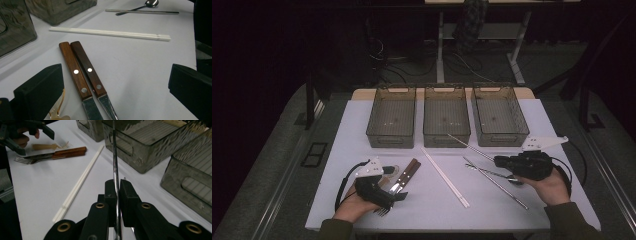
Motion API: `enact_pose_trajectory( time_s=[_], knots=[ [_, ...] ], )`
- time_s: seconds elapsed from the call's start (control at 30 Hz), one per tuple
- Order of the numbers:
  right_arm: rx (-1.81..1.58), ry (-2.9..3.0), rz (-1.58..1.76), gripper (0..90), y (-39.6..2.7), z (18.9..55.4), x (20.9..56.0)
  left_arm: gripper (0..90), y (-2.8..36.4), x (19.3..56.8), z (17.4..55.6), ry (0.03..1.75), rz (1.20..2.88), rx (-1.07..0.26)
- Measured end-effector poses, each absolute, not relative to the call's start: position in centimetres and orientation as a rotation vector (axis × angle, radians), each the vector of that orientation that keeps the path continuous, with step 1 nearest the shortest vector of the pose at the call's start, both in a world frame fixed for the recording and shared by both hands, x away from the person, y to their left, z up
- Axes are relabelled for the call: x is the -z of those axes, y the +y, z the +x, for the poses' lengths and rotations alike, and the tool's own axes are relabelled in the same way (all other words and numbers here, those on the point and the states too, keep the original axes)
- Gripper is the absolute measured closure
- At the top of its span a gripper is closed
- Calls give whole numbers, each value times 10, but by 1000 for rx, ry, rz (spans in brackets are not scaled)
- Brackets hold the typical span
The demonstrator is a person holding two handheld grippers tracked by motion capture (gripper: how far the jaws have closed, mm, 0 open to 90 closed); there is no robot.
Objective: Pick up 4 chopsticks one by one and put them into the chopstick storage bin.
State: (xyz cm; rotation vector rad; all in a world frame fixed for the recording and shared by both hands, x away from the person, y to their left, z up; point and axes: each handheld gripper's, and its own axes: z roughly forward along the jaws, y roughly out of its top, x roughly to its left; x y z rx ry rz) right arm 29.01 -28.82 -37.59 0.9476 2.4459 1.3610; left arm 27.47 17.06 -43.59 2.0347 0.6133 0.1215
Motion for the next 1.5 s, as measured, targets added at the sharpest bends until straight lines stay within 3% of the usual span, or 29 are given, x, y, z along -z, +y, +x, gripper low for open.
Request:
enact_pose_trajectory(
  time_s=[1.5],
  knots=[
    [-1352,2429,947,846,-187,358,355,0,167,437,275,610,2034,-119]
  ],
)
